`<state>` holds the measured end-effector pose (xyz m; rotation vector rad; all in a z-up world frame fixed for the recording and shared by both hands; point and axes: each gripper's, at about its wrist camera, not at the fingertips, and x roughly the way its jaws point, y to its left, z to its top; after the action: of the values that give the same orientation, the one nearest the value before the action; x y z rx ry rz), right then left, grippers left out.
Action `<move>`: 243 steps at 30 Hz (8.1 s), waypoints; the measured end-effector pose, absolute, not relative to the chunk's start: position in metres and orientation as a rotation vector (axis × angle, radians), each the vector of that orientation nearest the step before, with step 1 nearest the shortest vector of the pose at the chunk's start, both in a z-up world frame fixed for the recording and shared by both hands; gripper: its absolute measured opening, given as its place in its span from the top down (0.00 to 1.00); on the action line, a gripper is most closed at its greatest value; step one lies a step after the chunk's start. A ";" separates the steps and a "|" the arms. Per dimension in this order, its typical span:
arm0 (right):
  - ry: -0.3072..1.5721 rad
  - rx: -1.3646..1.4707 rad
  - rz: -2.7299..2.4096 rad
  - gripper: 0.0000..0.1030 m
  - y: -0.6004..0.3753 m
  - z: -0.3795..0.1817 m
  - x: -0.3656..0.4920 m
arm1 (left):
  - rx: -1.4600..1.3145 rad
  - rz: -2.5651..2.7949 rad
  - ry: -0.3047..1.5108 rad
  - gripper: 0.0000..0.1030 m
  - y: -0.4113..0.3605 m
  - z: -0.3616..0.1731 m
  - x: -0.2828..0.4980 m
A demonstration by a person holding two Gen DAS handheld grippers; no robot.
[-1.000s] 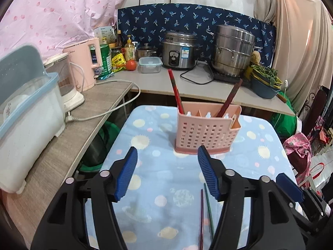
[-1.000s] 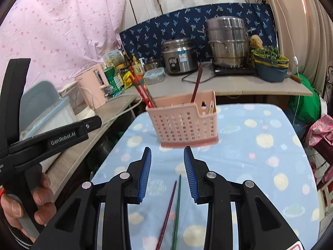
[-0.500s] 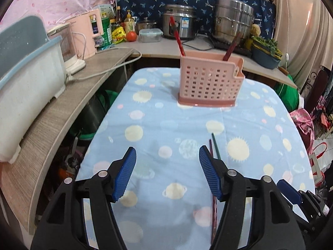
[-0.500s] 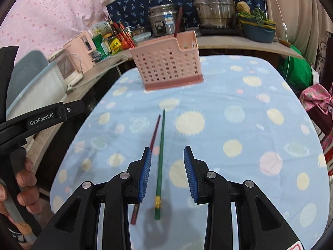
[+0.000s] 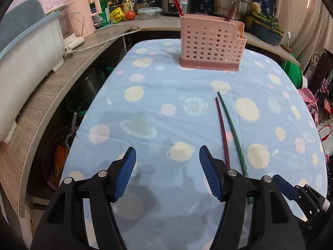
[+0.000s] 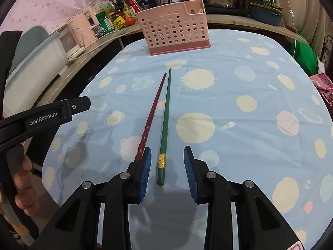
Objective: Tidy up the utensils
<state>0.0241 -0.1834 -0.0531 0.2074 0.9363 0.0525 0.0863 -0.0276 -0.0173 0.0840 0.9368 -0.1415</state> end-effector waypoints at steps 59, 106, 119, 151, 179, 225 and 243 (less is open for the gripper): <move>0.941 0.234 -0.059 0.93 -0.213 -0.071 0.002 | 0.143 -0.301 1.114 0.17 -0.072 -0.073 0.047; 0.859 0.229 0.001 0.93 -0.201 -0.028 0.000 | 0.128 -0.369 1.067 0.93 -0.074 -0.042 0.037; 0.737 0.246 0.025 0.93 -0.212 0.028 0.010 | 0.090 -0.375 0.967 0.93 -0.069 0.008 0.042; 0.523 0.258 0.051 0.93 -0.231 0.117 0.076 | -0.004 -0.358 0.679 0.93 -0.062 0.128 0.112; 0.298 0.266 0.024 0.93 -0.266 0.220 0.201 | -0.023 -0.305 0.475 0.93 -0.074 0.226 0.218; 0.474 0.283 -0.025 0.65 -0.274 0.133 0.285 | -0.037 -0.233 0.555 0.55 -0.094 0.152 0.314; 0.549 0.205 -0.030 0.63 -0.243 0.120 0.192 | 0.037 -0.169 0.618 0.41 -0.079 0.130 0.242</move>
<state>0.1923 -0.2431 0.1196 0.2055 0.5490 -0.0297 0.2419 -0.0785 0.1304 0.0372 0.6180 -0.1690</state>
